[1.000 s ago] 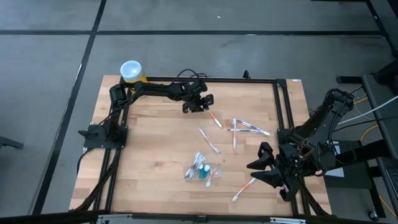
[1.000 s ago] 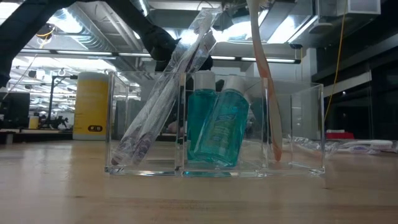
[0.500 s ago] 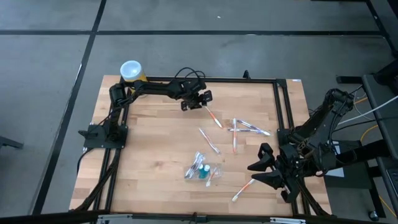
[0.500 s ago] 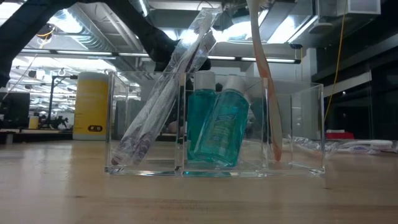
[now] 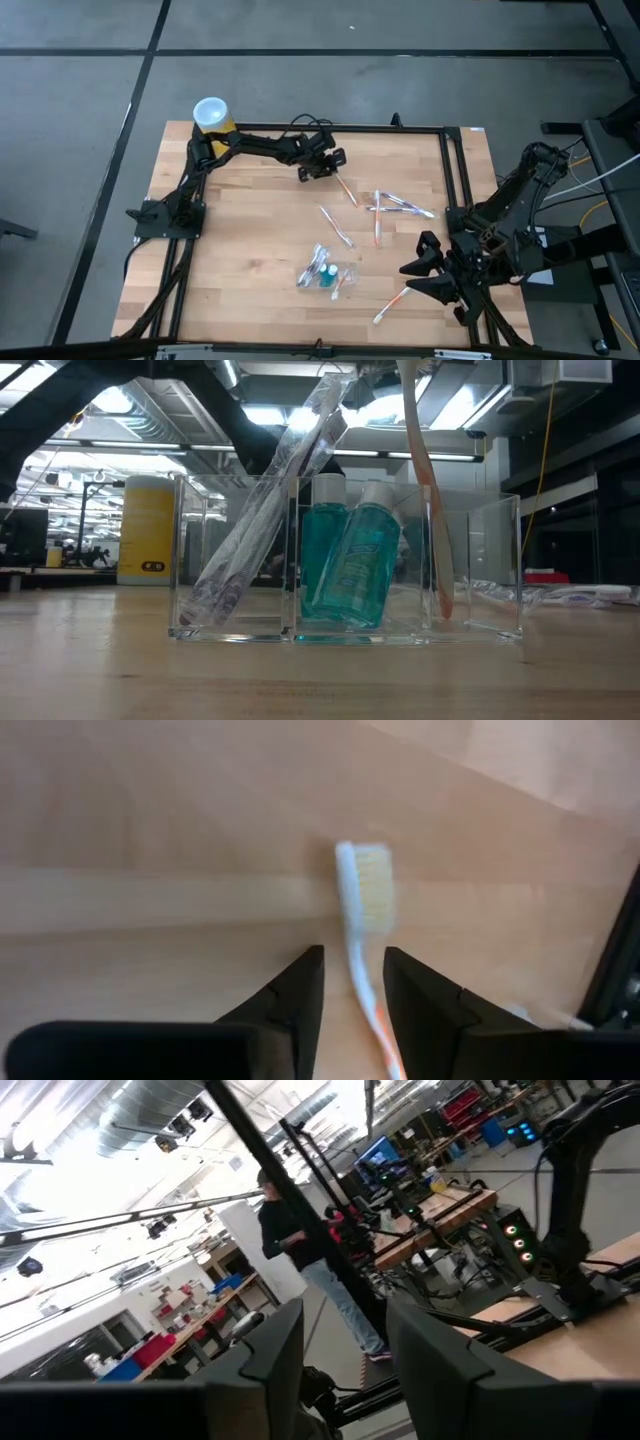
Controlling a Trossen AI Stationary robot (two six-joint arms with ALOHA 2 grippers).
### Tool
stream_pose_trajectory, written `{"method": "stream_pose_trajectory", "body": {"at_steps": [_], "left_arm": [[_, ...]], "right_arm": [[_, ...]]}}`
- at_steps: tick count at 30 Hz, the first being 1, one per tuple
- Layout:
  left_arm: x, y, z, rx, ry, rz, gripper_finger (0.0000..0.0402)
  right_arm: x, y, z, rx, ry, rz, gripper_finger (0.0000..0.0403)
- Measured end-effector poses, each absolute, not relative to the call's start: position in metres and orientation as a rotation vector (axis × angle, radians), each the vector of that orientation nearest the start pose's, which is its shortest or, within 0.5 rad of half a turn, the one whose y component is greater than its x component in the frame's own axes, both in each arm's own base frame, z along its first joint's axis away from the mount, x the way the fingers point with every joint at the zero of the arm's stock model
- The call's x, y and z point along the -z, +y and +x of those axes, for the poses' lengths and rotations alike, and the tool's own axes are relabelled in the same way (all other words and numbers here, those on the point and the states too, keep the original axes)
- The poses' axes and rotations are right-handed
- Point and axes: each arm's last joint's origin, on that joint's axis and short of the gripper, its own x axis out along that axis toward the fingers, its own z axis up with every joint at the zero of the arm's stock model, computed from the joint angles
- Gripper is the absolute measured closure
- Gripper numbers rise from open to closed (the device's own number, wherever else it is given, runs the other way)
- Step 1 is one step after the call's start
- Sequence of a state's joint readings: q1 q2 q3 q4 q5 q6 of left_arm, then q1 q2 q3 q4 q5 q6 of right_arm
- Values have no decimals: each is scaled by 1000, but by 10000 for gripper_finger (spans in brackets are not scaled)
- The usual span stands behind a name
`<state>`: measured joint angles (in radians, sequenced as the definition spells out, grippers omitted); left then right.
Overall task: Pick & Place toothbrushing station
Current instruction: Put the orange toothbrush into the right section of the transparent organizer
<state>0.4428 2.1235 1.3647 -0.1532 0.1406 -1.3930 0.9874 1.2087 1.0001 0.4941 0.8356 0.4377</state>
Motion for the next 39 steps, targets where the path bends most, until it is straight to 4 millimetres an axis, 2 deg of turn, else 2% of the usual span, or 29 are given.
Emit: {"method": "stream_pose_trajectory", "body": {"at_steps": [5,11,18,24,28,33,36,39], "left_arm": [[-125,188,393,-868,566,-1546,327],[-126,189,395,-846,559,-1519,392],[-128,189,395,-822,558,-1478,399],[-145,188,394,-742,563,-1376,391],[-171,187,392,-659,541,-1278,391],[-221,176,382,-403,542,-1048,382],[-259,157,371,-229,550,-902,374],[-295,131,353,-147,558,-767,369]], "right_arm": [[-383,208,159,-160,-139,661,254],[-382,208,159,-155,-140,655,254],[-382,208,159,-155,-140,655,254],[-382,208,159,-155,-140,658,254],[-382,207,160,-146,-142,660,254],[-381,202,168,-115,-143,657,254],[-373,194,181,-141,-70,663,254],[-358,178,201,-175,90,711,254]]}}
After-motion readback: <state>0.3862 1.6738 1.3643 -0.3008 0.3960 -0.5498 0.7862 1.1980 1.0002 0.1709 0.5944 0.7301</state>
